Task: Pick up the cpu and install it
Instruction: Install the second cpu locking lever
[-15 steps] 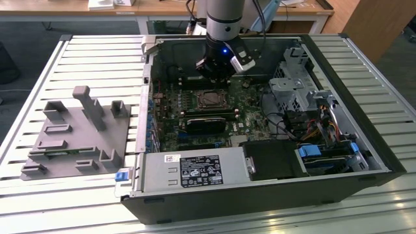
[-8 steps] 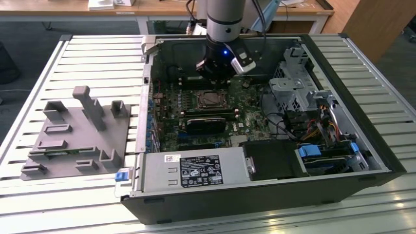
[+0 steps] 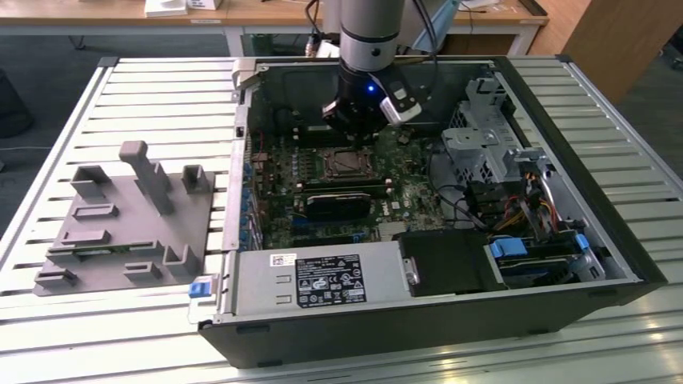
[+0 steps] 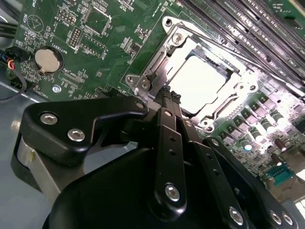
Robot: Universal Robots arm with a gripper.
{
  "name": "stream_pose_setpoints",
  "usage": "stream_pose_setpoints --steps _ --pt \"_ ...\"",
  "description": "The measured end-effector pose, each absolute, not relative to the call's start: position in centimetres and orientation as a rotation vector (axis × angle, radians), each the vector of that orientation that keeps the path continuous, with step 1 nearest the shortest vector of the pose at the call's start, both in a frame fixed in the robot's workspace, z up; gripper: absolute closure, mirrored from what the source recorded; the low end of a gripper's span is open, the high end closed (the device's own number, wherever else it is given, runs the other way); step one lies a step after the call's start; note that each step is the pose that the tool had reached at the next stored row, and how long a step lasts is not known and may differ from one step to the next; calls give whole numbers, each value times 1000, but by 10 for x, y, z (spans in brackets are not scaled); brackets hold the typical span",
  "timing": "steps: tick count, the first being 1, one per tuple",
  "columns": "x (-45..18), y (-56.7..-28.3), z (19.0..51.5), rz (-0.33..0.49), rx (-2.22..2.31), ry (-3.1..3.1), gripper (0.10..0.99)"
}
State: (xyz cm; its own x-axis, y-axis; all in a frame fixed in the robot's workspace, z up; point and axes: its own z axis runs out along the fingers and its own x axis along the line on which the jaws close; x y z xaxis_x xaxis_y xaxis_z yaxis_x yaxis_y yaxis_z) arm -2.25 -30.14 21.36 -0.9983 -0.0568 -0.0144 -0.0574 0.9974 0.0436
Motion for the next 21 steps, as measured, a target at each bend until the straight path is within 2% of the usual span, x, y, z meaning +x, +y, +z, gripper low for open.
stream_pose_setpoints --steps 9,21 --pt "-23 -305 229 69 -85 3127 980" --pt "-23 -343 228 69 -83 3127 980"
